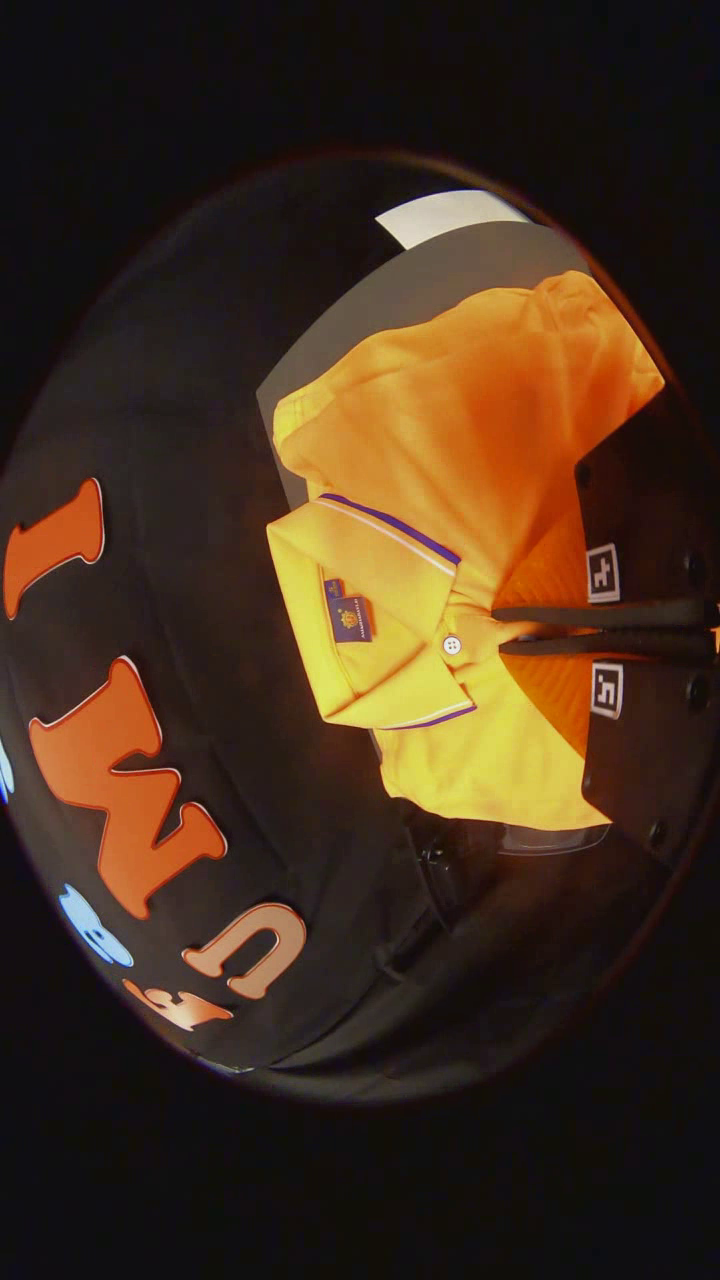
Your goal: Put the clothes into the washing machine and then close the washing machine lid.
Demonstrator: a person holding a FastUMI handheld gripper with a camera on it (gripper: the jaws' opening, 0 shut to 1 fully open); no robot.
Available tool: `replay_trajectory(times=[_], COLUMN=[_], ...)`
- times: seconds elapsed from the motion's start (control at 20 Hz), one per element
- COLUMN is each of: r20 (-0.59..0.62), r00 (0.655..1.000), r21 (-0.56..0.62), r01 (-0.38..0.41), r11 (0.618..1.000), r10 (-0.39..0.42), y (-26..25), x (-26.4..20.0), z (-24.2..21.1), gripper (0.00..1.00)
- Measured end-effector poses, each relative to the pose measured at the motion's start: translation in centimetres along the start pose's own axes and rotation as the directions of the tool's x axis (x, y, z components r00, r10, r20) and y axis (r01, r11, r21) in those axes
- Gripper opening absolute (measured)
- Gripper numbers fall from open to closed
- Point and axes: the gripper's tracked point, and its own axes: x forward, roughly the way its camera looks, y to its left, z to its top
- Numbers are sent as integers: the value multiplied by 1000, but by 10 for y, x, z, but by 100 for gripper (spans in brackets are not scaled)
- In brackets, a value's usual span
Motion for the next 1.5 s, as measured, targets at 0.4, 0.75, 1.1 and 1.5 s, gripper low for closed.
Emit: replay_trajectory(times=[0.4, 0.75, 1.1, 1.5], r20=[59, 185, 295, 356], r00=[998, 983, 955, 929], r21=[-106, -89, -81, -124], r01=[18, 32, -15, -66], r11=[994, 995, 997, 990], r10=[-11, -15, 38, 107], y=[2, 28, 101, 191], x=[-3, -43, -75, -99], z=[3, 25, 42, 53], gripper=[8, 8, 8, 8])
